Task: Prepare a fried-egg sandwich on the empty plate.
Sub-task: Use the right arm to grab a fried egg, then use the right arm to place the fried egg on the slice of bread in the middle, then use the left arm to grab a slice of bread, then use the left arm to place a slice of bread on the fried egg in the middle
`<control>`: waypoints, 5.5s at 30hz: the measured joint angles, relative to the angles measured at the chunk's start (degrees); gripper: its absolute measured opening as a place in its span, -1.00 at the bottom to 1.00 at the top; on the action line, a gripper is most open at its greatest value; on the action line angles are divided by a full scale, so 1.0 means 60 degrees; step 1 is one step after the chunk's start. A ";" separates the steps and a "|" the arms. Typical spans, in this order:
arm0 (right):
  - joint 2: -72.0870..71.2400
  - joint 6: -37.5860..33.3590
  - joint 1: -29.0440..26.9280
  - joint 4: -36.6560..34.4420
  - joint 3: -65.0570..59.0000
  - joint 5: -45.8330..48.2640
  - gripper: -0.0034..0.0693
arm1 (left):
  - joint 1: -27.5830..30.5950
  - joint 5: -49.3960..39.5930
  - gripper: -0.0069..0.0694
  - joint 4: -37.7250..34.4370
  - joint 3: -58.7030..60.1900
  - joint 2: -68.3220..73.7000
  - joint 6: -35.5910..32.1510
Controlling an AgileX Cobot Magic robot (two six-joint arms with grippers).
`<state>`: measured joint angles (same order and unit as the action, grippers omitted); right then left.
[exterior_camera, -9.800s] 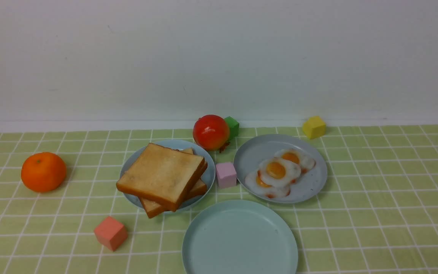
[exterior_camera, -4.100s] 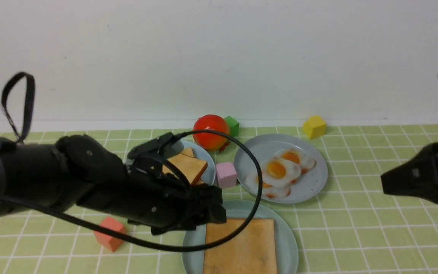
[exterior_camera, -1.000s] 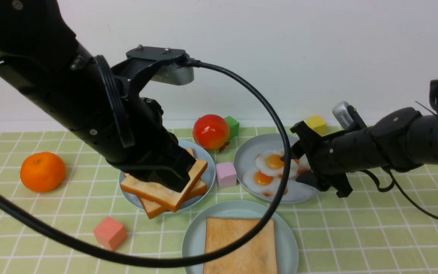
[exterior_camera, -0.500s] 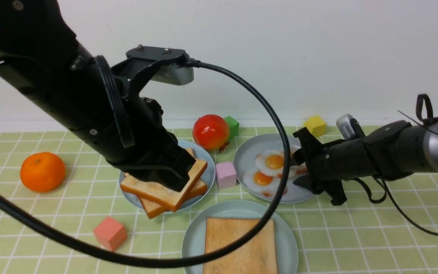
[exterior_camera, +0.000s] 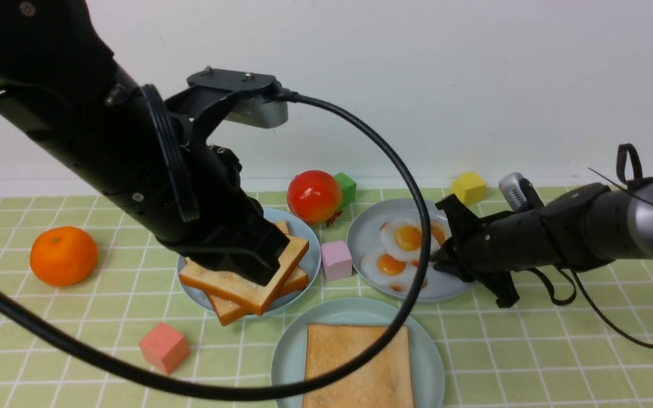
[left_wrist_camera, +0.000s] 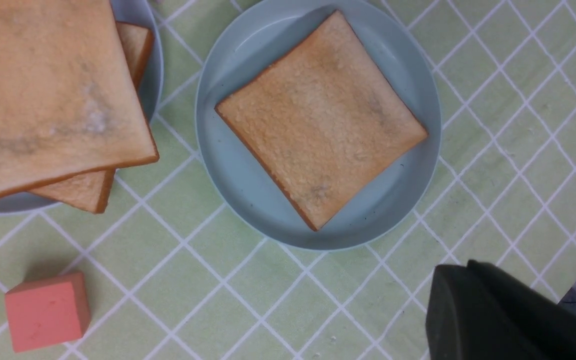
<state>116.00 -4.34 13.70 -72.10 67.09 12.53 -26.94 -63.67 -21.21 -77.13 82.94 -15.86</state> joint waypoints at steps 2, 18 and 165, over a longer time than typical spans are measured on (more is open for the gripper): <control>-0.0186 -0.0393 0.0000 0.0049 -0.0009 0.0065 -0.73 | 0.0000 0.0000 -0.77 0.0008 0.0000 0.0000 0.0000; -0.2702 -0.5110 0.0061 0.0992 -0.0009 0.4224 -0.73 | 0.0000 0.0241 -0.76 0.1353 0.0401 -0.0974 0.2077; -1.0723 -0.0819 0.3332 1.0377 -0.2938 0.5244 -0.76 | 0.0370 0.6339 0.50 -0.6030 0.4678 0.1782 -0.0250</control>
<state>51.66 -9.25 33.69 -9.84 49.46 44.00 -24.72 -25.63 -57.40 -49.06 93.64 -17.36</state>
